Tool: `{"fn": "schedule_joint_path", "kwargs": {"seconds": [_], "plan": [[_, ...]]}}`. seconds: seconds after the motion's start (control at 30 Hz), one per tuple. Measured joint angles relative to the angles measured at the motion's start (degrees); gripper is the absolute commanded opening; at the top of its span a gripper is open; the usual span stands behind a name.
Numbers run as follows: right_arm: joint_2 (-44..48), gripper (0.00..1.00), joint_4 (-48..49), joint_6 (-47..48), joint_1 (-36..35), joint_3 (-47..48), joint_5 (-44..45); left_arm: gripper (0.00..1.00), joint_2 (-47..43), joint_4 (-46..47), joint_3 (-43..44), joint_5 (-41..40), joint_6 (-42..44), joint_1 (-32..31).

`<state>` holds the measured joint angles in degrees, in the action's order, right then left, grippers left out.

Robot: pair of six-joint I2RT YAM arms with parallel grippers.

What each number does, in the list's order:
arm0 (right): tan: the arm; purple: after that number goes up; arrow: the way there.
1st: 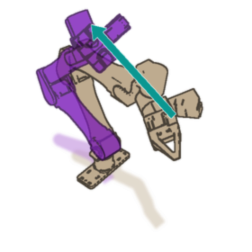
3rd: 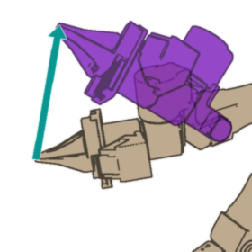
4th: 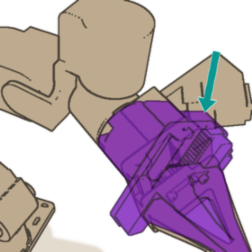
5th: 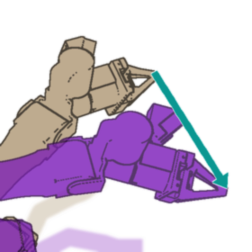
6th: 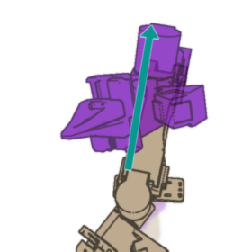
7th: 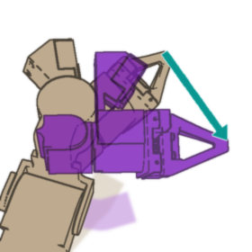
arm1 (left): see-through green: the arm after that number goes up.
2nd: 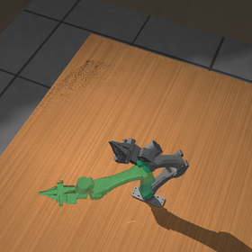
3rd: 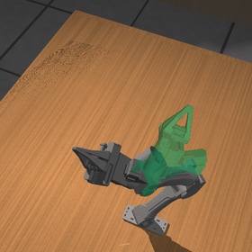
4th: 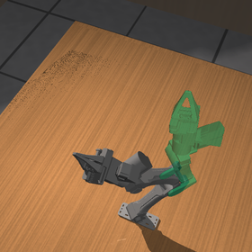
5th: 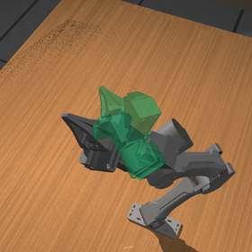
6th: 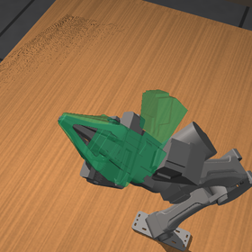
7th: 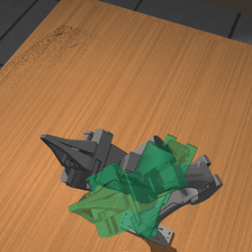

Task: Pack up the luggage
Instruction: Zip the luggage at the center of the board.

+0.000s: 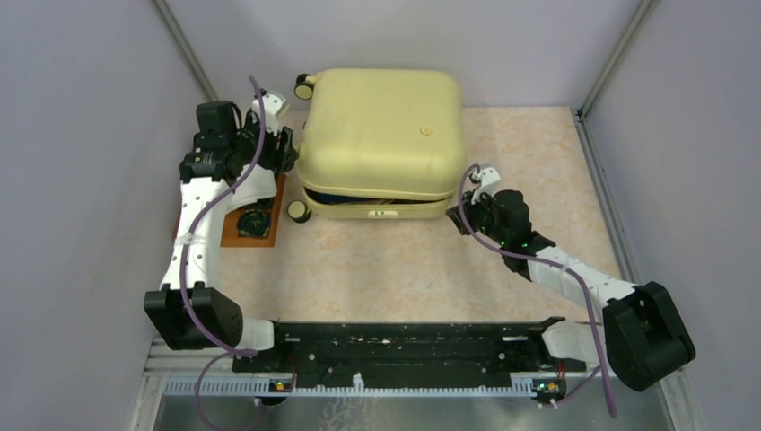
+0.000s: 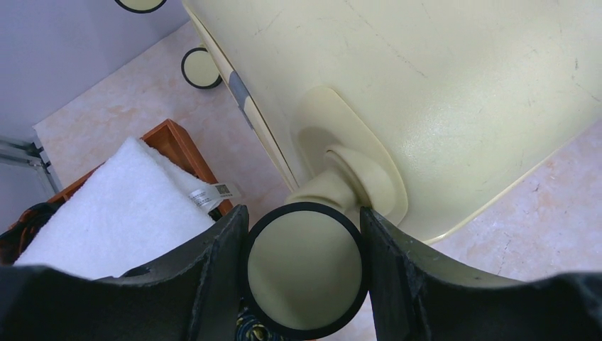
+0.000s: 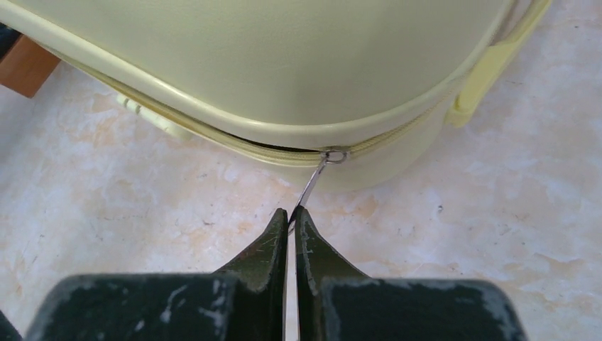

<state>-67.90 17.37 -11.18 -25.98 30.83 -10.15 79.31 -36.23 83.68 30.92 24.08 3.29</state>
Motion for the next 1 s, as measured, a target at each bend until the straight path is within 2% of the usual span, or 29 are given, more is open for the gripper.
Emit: {"fn": "schedule_joint_path", "kwargs": {"seconds": [0.27, 0.43, 0.47, 0.53, 0.63, 0.7, 0.8, 1.0], "plan": [[-0.22, 0.00, 0.35, -1.92, -9.25, 0.37, -1.75, 0.00, 0.50, -0.28, 0.02, -0.24, -1.31, -2.51], [-1.88, 0.00, 1.51, -2.93, -11.37, 2.25, -2.21, 0.00, 1.62, 0.11, 0.44, 0.94, -2.16, -5.66], [-2.49, 0.05, 1.46, -2.99, -11.43, 2.93, -1.88, 0.00, 1.66, 0.31, 0.46, 1.07, -2.25, -5.97], [-2.71, 0.35, 0.61, -2.93, -11.43, 3.54, -0.07, 0.00, 1.66, 0.50, 0.48, 1.11, -2.36, -6.23], [-1.09, 0.53, -2.05, -4.11, -7.80, 3.45, 1.51, 0.00, 1.66, 0.66, 0.50, 0.87, -2.32, -6.19], [1.40, 0.62, -2.51, -4.57, -1.53, 2.43, 1.40, 0.00, 1.66, 0.70, 0.48, 0.74, -2.29, -6.16], [4.28, 0.68, -2.73, -3.32, 8.13, 0.76, 0.46, 0.00, 1.64, 0.70, 0.48, 0.48, -2.16, -6.16], [1.46, 0.69, -3.37, 2.16, 13.20, 0.66, -7.32, 0.00, 1.60, 0.70, 0.48, 0.07, -1.84, -5.99]]}}
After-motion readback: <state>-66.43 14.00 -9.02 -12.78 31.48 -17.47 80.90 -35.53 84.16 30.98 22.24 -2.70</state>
